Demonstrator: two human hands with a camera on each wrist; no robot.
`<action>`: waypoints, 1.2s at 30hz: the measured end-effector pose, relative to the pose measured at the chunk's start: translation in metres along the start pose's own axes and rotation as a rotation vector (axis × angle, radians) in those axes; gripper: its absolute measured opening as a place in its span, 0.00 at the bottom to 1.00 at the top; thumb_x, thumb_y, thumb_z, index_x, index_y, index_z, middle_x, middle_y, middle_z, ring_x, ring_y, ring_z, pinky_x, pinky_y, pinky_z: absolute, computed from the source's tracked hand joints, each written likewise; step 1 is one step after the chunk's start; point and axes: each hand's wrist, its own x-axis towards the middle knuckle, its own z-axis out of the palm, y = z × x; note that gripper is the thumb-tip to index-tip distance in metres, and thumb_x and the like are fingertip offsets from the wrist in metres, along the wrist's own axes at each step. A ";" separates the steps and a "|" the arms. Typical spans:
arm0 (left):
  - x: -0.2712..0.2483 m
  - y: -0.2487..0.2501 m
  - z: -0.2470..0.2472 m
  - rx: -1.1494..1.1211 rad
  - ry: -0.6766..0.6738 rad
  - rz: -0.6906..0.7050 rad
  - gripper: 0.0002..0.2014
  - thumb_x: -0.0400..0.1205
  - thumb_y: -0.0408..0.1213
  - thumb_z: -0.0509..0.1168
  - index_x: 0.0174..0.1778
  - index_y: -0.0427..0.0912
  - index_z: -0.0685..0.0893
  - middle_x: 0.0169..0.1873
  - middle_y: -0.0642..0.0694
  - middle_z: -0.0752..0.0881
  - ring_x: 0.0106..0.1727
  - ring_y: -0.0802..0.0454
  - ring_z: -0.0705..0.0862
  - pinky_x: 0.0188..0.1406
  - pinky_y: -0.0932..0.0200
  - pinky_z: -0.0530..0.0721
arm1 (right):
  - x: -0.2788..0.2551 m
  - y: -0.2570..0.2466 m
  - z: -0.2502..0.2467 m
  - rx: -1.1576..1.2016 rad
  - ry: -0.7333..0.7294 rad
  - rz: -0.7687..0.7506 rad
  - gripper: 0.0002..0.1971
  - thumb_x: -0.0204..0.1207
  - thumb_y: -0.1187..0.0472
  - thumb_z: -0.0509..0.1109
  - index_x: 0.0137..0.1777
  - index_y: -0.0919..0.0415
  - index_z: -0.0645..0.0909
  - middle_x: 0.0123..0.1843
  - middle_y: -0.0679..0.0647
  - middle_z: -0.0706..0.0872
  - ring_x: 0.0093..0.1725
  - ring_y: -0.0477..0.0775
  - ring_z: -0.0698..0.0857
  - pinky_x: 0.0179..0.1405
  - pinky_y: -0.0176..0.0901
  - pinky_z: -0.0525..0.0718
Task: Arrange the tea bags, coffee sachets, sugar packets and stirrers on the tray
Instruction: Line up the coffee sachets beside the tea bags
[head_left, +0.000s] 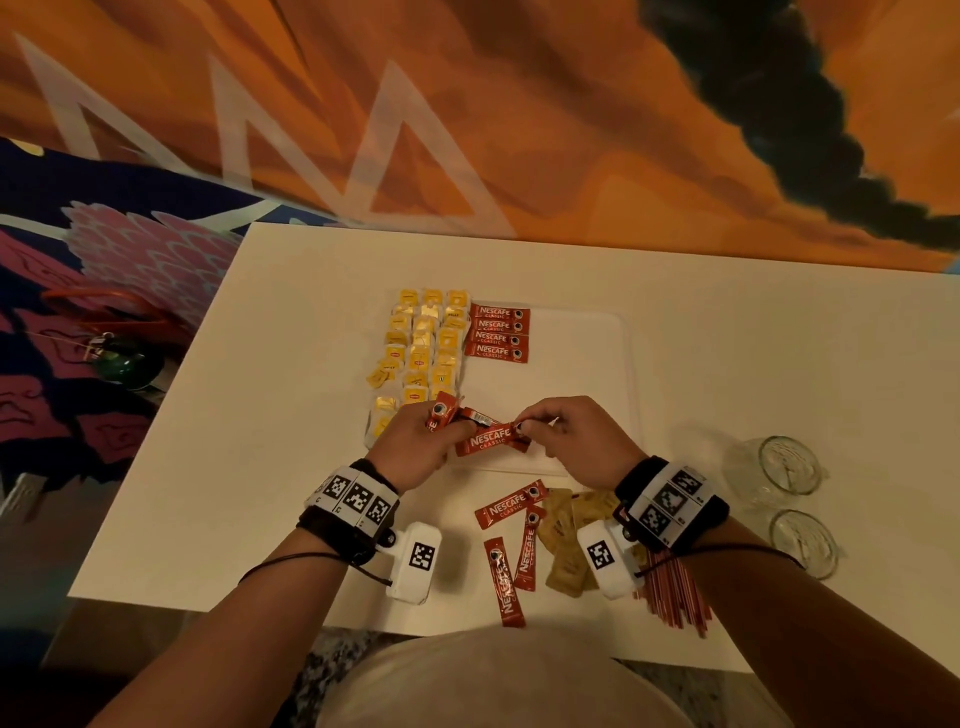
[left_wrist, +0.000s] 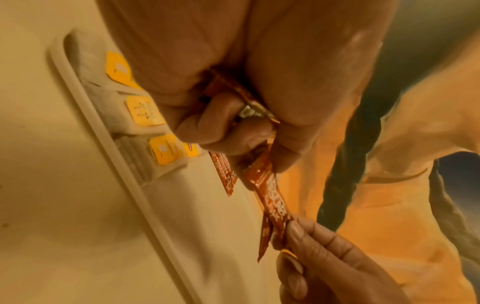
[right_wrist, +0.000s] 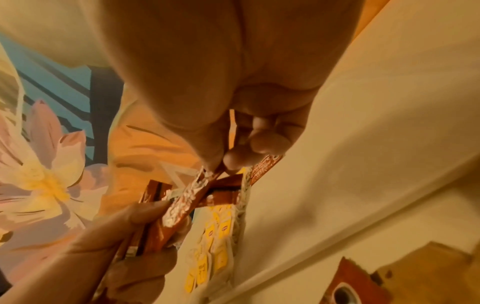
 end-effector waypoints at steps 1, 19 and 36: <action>0.001 -0.001 -0.003 -0.018 0.028 -0.017 0.07 0.82 0.35 0.71 0.45 0.34 0.90 0.26 0.46 0.81 0.21 0.58 0.73 0.23 0.62 0.71 | 0.003 0.001 -0.001 0.011 0.011 0.015 0.07 0.84 0.59 0.71 0.53 0.53 0.91 0.36 0.43 0.88 0.30 0.39 0.81 0.31 0.28 0.76; -0.002 -0.013 -0.035 -0.083 0.211 -0.066 0.07 0.81 0.37 0.72 0.38 0.42 0.91 0.31 0.44 0.86 0.22 0.57 0.74 0.24 0.62 0.73 | 0.101 0.029 0.001 0.009 0.232 0.302 0.05 0.76 0.56 0.79 0.47 0.57 0.90 0.44 0.52 0.92 0.39 0.51 0.89 0.36 0.40 0.83; -0.006 -0.019 -0.033 -0.080 0.192 -0.081 0.08 0.81 0.37 0.72 0.38 0.39 0.91 0.30 0.40 0.84 0.21 0.56 0.72 0.24 0.60 0.70 | 0.132 0.028 0.001 -0.224 0.230 0.329 0.09 0.75 0.50 0.79 0.46 0.55 0.93 0.43 0.51 0.93 0.44 0.52 0.90 0.50 0.48 0.89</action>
